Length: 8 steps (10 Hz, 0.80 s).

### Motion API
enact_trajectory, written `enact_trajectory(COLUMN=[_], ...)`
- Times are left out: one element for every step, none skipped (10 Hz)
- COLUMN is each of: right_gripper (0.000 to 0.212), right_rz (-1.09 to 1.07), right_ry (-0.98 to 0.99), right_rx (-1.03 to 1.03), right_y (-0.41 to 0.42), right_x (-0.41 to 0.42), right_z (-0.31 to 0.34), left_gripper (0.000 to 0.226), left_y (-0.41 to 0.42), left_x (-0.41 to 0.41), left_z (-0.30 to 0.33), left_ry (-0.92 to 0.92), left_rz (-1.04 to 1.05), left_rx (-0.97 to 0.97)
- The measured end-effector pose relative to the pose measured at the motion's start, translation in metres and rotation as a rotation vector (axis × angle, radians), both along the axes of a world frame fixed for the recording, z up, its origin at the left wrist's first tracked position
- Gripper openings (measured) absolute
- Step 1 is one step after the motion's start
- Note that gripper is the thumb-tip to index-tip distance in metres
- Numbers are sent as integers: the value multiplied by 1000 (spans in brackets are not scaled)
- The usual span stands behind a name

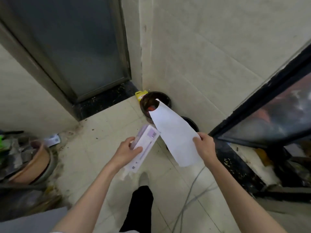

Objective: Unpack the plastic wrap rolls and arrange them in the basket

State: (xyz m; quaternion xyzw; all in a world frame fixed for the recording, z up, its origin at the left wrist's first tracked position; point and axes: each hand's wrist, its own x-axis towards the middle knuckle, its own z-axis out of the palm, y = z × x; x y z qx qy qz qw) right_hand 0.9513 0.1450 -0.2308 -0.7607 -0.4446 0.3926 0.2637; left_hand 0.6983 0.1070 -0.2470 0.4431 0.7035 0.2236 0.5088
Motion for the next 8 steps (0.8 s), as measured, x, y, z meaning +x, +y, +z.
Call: enact_trajectory(right_gripper=[25,18,18,21,29,32,29,27], right_rz=[-113,-209,-229,-175,-103,-47,-16,-38], right_ry=[29,22,-31,-76,-130,-153,-135,-107], right_rx=[-118,-182,-246,-317,-381,-438,-478,-500], right_y=[45,88,121,154,191,217,234,249], right_x=[15,32,52,75,95,108,118,128], right_z=[-37,-80,-125,-178,-236,-293,-335,-365], left_gripper=[54,55,50,41,36,37,42,46], left_y=[67,135,189,229,259,281,299,315], left_x=[15,37,68,100,132,160,184,199], left_z=[-36,-74,-117,-172,-233,-292,-333,-361], left_ry=[-33,-76,-132,-189,-237,-246,-215,-206], left_rz=[-48,-25,9,19,45,49,59,70], left_rx=[-136,-165,-239,-351,-461,-537,-535,-511])
